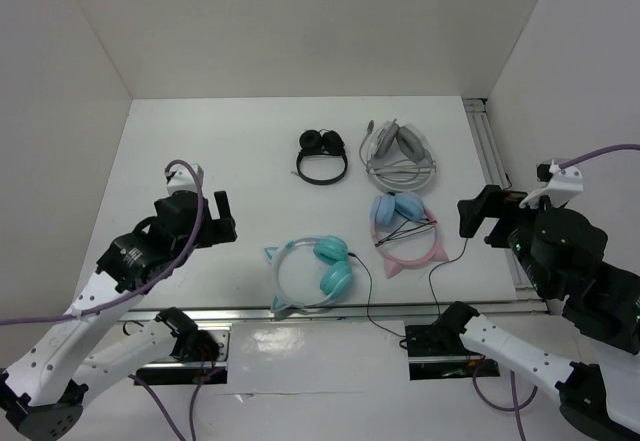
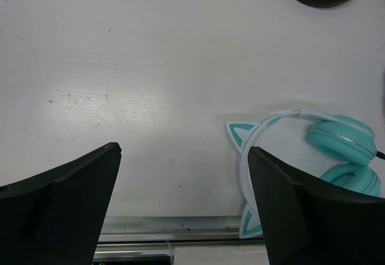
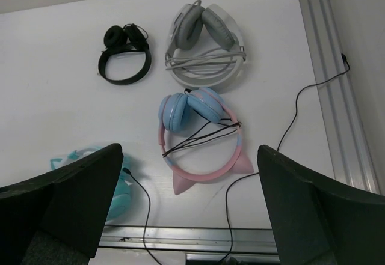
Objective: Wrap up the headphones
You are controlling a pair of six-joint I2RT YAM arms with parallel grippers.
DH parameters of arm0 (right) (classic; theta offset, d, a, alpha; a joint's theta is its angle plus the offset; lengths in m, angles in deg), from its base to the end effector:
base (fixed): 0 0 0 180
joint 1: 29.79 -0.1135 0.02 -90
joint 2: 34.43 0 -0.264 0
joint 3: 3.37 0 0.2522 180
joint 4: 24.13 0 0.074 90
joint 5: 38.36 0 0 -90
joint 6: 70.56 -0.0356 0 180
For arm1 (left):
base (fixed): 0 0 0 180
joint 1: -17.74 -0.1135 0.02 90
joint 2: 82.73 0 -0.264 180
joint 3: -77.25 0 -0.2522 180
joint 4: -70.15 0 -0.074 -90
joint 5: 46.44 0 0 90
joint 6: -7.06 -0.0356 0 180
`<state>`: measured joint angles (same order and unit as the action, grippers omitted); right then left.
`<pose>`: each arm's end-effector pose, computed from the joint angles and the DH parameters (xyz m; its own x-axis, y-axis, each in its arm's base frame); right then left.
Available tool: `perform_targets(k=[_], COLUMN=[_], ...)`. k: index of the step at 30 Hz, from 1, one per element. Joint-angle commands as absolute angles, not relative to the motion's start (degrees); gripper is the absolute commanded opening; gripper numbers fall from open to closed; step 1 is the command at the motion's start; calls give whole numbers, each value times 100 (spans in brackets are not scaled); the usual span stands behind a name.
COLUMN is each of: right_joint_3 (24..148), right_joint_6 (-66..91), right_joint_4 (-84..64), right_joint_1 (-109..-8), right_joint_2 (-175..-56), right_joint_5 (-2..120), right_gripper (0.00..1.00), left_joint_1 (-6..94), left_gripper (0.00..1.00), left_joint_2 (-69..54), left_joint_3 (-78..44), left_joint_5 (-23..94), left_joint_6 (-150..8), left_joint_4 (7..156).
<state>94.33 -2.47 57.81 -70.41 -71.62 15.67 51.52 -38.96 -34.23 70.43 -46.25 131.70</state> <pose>0.0360 0.0034 0.4550 -0.2990 0.1414 -0.9437 -0.0003 0.9889 0.1483 0.1279 -0.0662 0.3384 -0.5159 -0.2962 -0.8039 -0.1410 0.9549 -0.2613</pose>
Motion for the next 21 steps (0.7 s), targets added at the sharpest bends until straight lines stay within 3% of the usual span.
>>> perform_targets(k=[1,8,15,21], right_joint_3=[9520,9231,8809,8694], right_joint_6=[-148,-95,-148,-86], right_joint_4=[5617,5292,5081,4834], right_joint_1=[-7057,-7057,-7004,-7004], right_joint_2=[-7144,-6828,-6879,-6985], right_joint_5=[1604,1973,2333,2694], right_gripper=[100,100,100,100], left_joint_1=[5122,5122,5122,5122], left_gripper=[100,100,100,100], left_joint_2=[-3870,-3870,-3580,-3624], left_joint_3=[-3318,-3318,-3493,-4801], left_joint_5=[7186,7186,6333,5333], left_joint_6=[-4462,-4462,-3514,-2977], left_joint_4=[13084,13084,13146,12164])
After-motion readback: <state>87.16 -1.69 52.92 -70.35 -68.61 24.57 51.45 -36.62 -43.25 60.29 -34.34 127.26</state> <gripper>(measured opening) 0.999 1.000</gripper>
